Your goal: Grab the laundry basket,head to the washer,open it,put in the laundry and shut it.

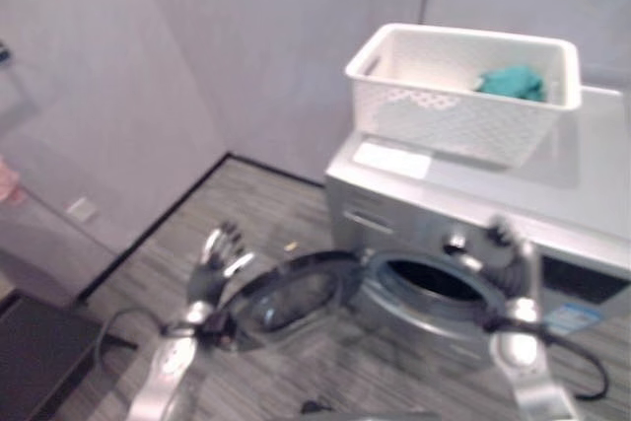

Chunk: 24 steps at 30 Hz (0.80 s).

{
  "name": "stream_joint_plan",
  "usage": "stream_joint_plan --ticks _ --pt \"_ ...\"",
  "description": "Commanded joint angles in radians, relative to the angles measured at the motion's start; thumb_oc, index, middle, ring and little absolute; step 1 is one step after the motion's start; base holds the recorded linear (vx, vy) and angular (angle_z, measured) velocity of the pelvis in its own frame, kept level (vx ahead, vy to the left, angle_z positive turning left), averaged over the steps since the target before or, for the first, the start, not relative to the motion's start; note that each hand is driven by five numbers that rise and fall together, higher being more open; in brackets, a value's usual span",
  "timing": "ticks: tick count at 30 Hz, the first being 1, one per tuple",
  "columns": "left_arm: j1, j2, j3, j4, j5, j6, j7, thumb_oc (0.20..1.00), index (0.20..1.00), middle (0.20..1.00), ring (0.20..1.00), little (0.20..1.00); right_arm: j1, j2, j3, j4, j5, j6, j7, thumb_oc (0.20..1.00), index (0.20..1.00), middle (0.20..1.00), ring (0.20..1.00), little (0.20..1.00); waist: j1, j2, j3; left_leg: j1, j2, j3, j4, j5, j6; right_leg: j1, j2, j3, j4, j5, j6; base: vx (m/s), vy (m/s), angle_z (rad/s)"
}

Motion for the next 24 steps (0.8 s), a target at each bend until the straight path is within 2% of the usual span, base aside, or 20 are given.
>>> stream_joint_plan --ticks 1,2,3,4,5,6,7,9,10,11,12,13,14,15,17,18,20,22,23,24 --pt "0.041 0.054 0.06 -0.08 0.045 -0.038 -0.007 1.0 1.0 1.0 1.0 1.0 -0.121 -0.013 -0.074 -0.085 -0.133 -0.005 -0.079 1.0 1.0 1.0 1.0 1.0 0.017 -0.004 0.016 0.098 -0.016 -0.025 0.045 -0.132 0.094 -0.023 0.015 0.023 0.096 0.051 0.034 0.1 0.0 0.0" --pt "0.042 0.052 0.067 -0.08 0.046 -0.036 -0.007 1.0 1.0 1.0 1.0 1.0 -0.138 -0.013 -0.095 -0.12 -0.153 0.006 -0.081 1.0 1.0 1.0 1.0 1.0 0.019 -0.005 0.015 0.101 -0.014 -0.029 0.042 -0.134 0.09 -0.035 0.016 0.027 0.063 0.041 0.03 0.11 -0.083 0.05" --pt "0.039 0.046 0.078 -0.078 0.042 -0.03 -0.013 1.0 1.0 1.0 1.0 1.0 -0.183 0.008 -0.154 -0.209 -0.164 0.014 -0.099 1.0 1.0 1.0 1.0 1.0 0.019 -0.008 0.009 0.112 -0.009 -0.049 0.032 -0.149 0.079 -0.049 0.015 0.037 -0.027 0.02 0.029 0.11 -0.085 0.1" --pt "0.035 0.048 0.078 -0.078 0.042 -0.029 -0.013 1.0 1.0 1.0 1.0 1.0 -0.181 0.012 -0.158 -0.217 -0.164 0.017 -0.094 1.0 1.0 1.0 1.0 1.0 0.019 -0.007 0.012 0.113 -0.006 -0.051 0.033 -0.15 0.078 -0.044 0.018 0.033 -0.033 0.022 0.028 0.15 -0.177 0.15" --pt "0.021 0.04 0.079 -0.073 0.043 -0.024 -0.008 1.0 1.0 1.0 1.0 1.0 -0.262 0.042 -0.207 -0.299 -0.159 0.026 -0.114 1.0 1.0 1.0 1.0 1.0 0.014 -0.018 0.006 0.12 -0.005 -0.078 0.034 -0.165 0.064 -0.052 0.023 0.084 -0.176 0.028 0.034 0.06 -0.107 0.12" --pt "0.018 0.041 0.08 -0.073 0.043 -0.024 -0.009 1.0 1.0 1.0 1.0 1.0 -0.263 0.045 -0.209 -0.303 -0.16 0.028 -0.111 1.0 1.0 1.0 1.0 1.0 0.014 -0.019 0.009 0.116 -0.005 -0.077 0.035 -0.159 0.064 -0.049 0.025 0.081 -0.189 0.039 0.031 0.12 -0.164 0.27" --pt "0.005 0.04 0.082 -0.067 0.048 -0.015 -0.01 1.0 1.0 1.0 1.0 1.0 -0.305 0.044 -0.236 -0.353 -0.199 0.033 -0.124 1.0 1.0 1.0 1.0 1.0 0.013 -0.025 0.003 0.122 -0.002 -0.09 0.033 -0.169 0.057 -0.043 0.031 0.114 -0.277 0.047 0.033 0.1 -0.105 0.34" --pt "-0.015 0.041 0.084 -0.065 0.08 -0.004 -0.039 1.0 1.0 1.0 1.0 1.0 -0.379 -0.022 -0.295 -0.389 -0.305 0.103 -0.115 1.0 1.0 1.0 1.0 1.0 0.012 -0.047 -0.015 0.146 0.009 -0.116 0.018 -0.183 0.038 -0.033 0.037 0.174 -0.433 0.099 0.057 0.24 -0.215 0.37" --pt "-0.028 0.042 0.08 -0.067 0.087 0.0 -0.048 1.0 1.0 1.0 1.0 1.0 -0.409 -0.048 -0.295 -0.387 -0.324 0.124 -0.101 1.0 1.0 1.0 1.0 1.0 0.014 -0.056 -0.019 0.154 0.013 -0.121 0.015 -0.187 0.033 -0.037 0.034 0.18 -0.474 0.12 0.064 0.19 -0.164 0.32" --pt "-0.032 0.04 0.08 -0.066 0.087 0.001 -0.049 1.0 1.0 1.0 1.0 1.0 -0.416 -0.051 -0.294 -0.383 -0.326 0.128 -0.099 1.0 1.0 1.0 1.0 1.0 0.015 -0.055 -0.017 0.153 0.013 -0.121 0.014 -0.187 0.033 -0.034 0.035 0.179 -0.485 0.126 0.065 0.16 -0.162 0.35" --pt "-0.048 0.043 0.079 -0.059 0.095 0.005 -0.067 1.0 1.0 1.0 1.0 1.0 -0.438 -0.1 -0.281 -0.363 -0.348 0.142 -0.058 1.0 1.0 1.0 1.0 1.0 0.021 -0.073 -0.022 0.166 0.02 -0.129 0.01 -0.196 0.024 -0.036 0.031 0.182 -0.522 0.152 0.076 0.17 -0.181 0.31" --pt "-0.065 0.041 0.071 -0.045 0.106 0.008 -0.076 1.0 1.0 1.0 1.0 1.0 -0.441 -0.123 -0.258 -0.327 -0.321 0.134 -0.013 1.0 1.0 1.0 1.0 1.0 0.025 -0.09 -0.025 0.173 0.019 -0.136 0.006 -0.204 0.018 -0.017 0.037 0.177 -0.559 0.144 0.076 0.17 -0.186 0.33" --pt "-0.068 0.04 0.069 -0.042 0.108 0.007 -0.077 1.0 1.0 1.0 1.0 1.0 -0.444 -0.128 -0.258 -0.32 -0.317 0.133 -0.011 1.0 1.0 1.0 1.0 1.0 0.025 -0.09 -0.025 0.175 0.019 -0.137 0.005 -0.204 0.017 -0.011 0.037 0.173 -0.567 0.144 0.075 0.14 -0.148 0.39" --pt "-0.077 0.035 0.064 -0.027 0.107 0.004 -0.085 1.0 1.0 1.0 1.0 1.0 -0.448 -0.141 -0.244 -0.295 -0.282 0.13 0.013 1.0 1.0 1.0 1.0 1.0 0.027 -0.108 -0.029 0.189 0.019 -0.143 -0.002 -0.209 0.008 0.01 0.037 0.172 -0.584 0.162 0.082 0.2 -0.222 0.41" --pt "-0.081 0.02 0.064 0.003 0.117 0.003 -0.095 1.0 1.0 1.0 1.0 1.0 -0.418 -0.226 -0.237 -0.237 -0.198 0.1 0.103 1.0 1.0 1.0 1.0 1.0 0.028 -0.144 -0.042 0.203 0.044 -0.166 -0.017 -0.207 -0.019 0.04 0.055 0.169 -0.607 0.168 0.086 0.23 -0.274 0.25" --pt "-0.081 0.017 0.061 0.005 0.117 0.001 -0.096 1.0 1.0 1.0 1.0 1.0 -0.419 -0.235 -0.237 -0.229 -0.192 0.097 0.102 1.0 1.0 1.0 1.0 1.0 0.027 -0.14 -0.044 0.203 0.046 -0.169 -0.02 -0.205 -0.02 0.042 0.056 0.165 -0.608 0.168 0.085 0.14 -0.191 0.21" --pt "-0.072 0.009 0.054 0.013 0.098 0.001 -0.108 1.0 1.0 1.0 1.0 1.0 -0.431 -0.352 -0.229 -0.153 -0.11 0.075 0.14 1.0 1.0 1.0 1.0 1.0 0.024 -0.144 -0.045 0.197 0.082 -0.188 -0.027 -0.176 -0.04 0.039 0.08 0.156 -0.584 0.155 0.075 0.15 -0.256 0.22" --pt "-0.076 0.019 0.039 0.035 0.094 0.015 -0.136 1.0 1.0 1.0 1.0 1.0 -0.445 -0.472 -0.217 -0.092 0.004 0.048 0.22 1.0 1.0 1.0 1.0 1.0 0.02 -0.139 -0.045 0.178 0.131 -0.199 -0.043 -0.13 -0.068 0.028 0.117 0.137 -0.567 0.11 0.049 0.12 -0.259 0.07" --pt "-0.078 0.015 0.038 0.036 0.093 0.014 -0.138 1.0 1.0 1.0 1.0 1.0 -0.449 -0.48 -0.217 -0.085 0.01 0.045 0.222 1.0 1.0 1.0 1.0 1.0 0.018 -0.134 -0.048 0.176 0.135 -0.202 -0.046 -0.127 -0.07 0.026 0.12 0.133 -0.565 0.107 0.047 0.07 -0.143 0.14" --pt "-0.076 0.02 0.035 0.031 0.086 0.017 -0.153 1.0 1.0 1.0 1.0 1.0 -0.457 -0.538 -0.213 -0.073 0.033 0.041 0.255 1.0 1.0 1.0 1.0 1.0 0.019 -0.137 -0.048 0.169 0.147 -0.202 -0.05 -0.113 -0.076 0.027 0.13 0.127 -0.566 0.095 0.04 0.06 -0.112 0.19"
